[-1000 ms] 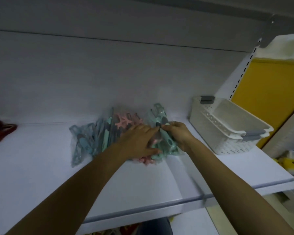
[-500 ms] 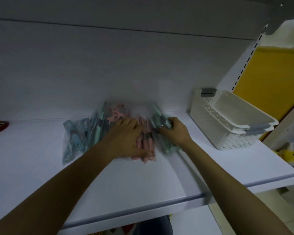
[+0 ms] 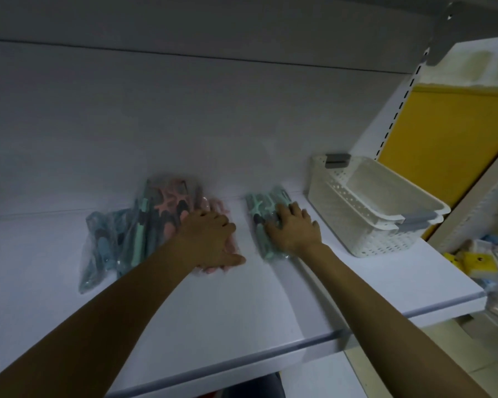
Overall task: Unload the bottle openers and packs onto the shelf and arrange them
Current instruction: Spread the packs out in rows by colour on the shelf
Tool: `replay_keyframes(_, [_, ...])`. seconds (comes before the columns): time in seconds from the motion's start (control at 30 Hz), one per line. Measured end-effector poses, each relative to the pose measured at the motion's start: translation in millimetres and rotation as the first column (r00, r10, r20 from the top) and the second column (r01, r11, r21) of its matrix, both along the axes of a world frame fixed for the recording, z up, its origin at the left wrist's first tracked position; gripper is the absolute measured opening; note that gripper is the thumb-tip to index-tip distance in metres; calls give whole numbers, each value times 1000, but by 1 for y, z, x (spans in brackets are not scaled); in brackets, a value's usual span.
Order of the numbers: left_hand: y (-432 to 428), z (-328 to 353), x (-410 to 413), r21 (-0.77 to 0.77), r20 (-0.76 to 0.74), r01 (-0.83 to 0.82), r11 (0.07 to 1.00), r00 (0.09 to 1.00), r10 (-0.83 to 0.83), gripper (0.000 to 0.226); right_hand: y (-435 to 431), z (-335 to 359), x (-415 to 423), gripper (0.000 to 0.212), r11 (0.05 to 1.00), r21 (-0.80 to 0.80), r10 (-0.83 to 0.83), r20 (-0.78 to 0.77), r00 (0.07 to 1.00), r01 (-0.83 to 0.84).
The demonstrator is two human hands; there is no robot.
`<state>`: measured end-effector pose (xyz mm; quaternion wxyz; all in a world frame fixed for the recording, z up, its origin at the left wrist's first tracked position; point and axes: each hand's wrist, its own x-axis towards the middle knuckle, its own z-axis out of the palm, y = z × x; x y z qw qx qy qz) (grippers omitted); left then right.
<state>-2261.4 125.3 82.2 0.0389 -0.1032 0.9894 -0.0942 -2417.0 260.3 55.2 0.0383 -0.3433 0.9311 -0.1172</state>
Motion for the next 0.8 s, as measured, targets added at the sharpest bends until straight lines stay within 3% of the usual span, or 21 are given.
replay_keyframes(0.1, [0,1,0,-32,-18,-5,999,1000,5,71,-5,-5,3,93,997,81,7,21,1000,-9])
replay_keyframes(0.33, [-3,6,12,-13,10,-75,997,997,75,62,-4,8,-10,86,990,142,-30,115,993,14])
replay_keyframes(0.4, [-3,8,16,59,20,-132,989,991,131,55,-4,12,-5,86,976,213,-52,49,997,41])
replay_keyframes(0.47, [-4,10,22,6,33,-114,993,993,114,62,-5,21,4,81,971,230,-36,-96,995,57])
replay_keyframes(0.53, [-7,10,29,-15,-64,-64,998,996,63,67,-12,30,17,70,997,79,28,-216,976,-11])
replay_keyframes(0.63, [-16,21,49,147,-452,-15,989,888,81,44,-35,44,49,42,934,-305,127,-200,972,-185])
replay_keyframes(0.7, [-30,32,70,319,-623,-62,946,738,259,32,-57,55,73,27,857,-467,201,-85,976,-217])
replay_keyframes(0.8, [-62,44,107,608,-604,-160,778,543,584,29,-88,68,106,22,796,-588,307,184,934,-146])
